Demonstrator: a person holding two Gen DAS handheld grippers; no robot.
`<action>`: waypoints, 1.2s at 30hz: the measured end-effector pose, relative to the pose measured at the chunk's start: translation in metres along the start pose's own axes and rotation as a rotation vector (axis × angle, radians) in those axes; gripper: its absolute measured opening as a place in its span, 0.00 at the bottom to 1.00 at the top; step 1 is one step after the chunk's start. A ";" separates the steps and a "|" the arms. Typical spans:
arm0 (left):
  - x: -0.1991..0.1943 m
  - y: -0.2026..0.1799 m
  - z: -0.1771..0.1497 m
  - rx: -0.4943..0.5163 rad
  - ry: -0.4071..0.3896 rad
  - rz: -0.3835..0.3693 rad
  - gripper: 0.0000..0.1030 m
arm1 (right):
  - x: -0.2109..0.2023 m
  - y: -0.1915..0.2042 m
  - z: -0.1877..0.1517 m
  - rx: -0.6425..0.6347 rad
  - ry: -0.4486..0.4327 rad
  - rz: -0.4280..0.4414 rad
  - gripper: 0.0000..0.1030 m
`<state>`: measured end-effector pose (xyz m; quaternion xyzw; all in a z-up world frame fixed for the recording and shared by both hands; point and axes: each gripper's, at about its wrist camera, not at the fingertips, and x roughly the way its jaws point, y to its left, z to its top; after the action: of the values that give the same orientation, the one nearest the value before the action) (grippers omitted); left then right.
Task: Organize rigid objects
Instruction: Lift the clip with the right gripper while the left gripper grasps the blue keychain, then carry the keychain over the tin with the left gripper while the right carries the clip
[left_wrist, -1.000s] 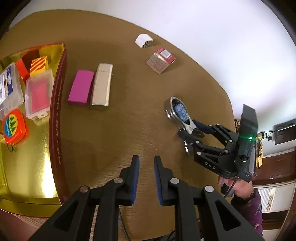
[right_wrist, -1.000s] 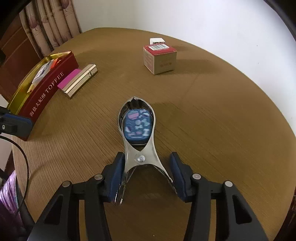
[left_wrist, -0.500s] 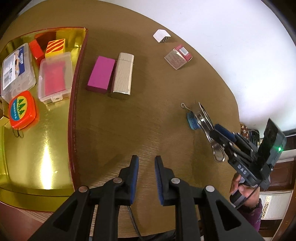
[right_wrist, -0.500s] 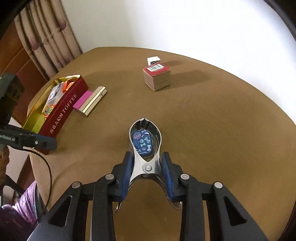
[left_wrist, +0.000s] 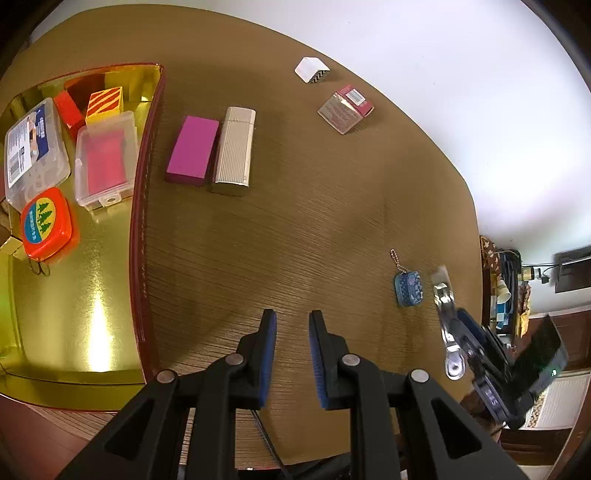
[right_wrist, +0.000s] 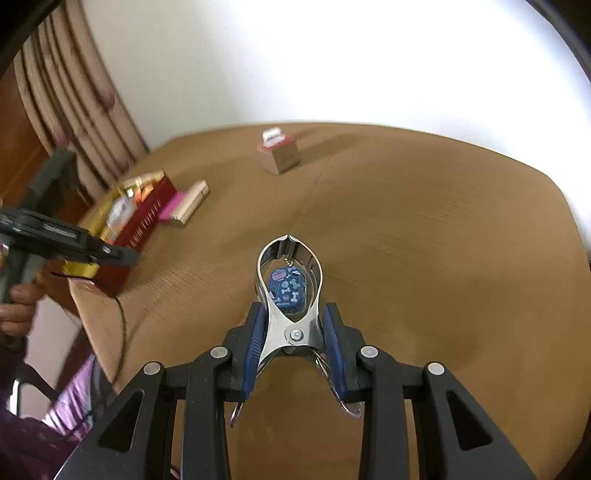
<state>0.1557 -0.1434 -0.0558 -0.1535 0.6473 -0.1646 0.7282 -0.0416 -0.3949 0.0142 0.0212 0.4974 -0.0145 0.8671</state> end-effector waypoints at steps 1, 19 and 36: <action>0.001 -0.001 0.000 0.001 0.003 0.002 0.18 | -0.003 -0.005 -0.005 0.023 -0.014 -0.004 0.28; 0.026 -0.062 0.045 0.151 0.066 -0.020 0.40 | -0.003 -0.043 -0.042 0.027 0.008 -0.263 0.31; 0.131 -0.161 0.039 0.209 0.201 0.092 0.41 | 0.005 -0.059 -0.047 0.113 -0.004 -0.185 0.43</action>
<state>0.2017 -0.3451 -0.0978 -0.0297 0.7027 -0.2119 0.6786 -0.0823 -0.4518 -0.0155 0.0239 0.4938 -0.1227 0.8605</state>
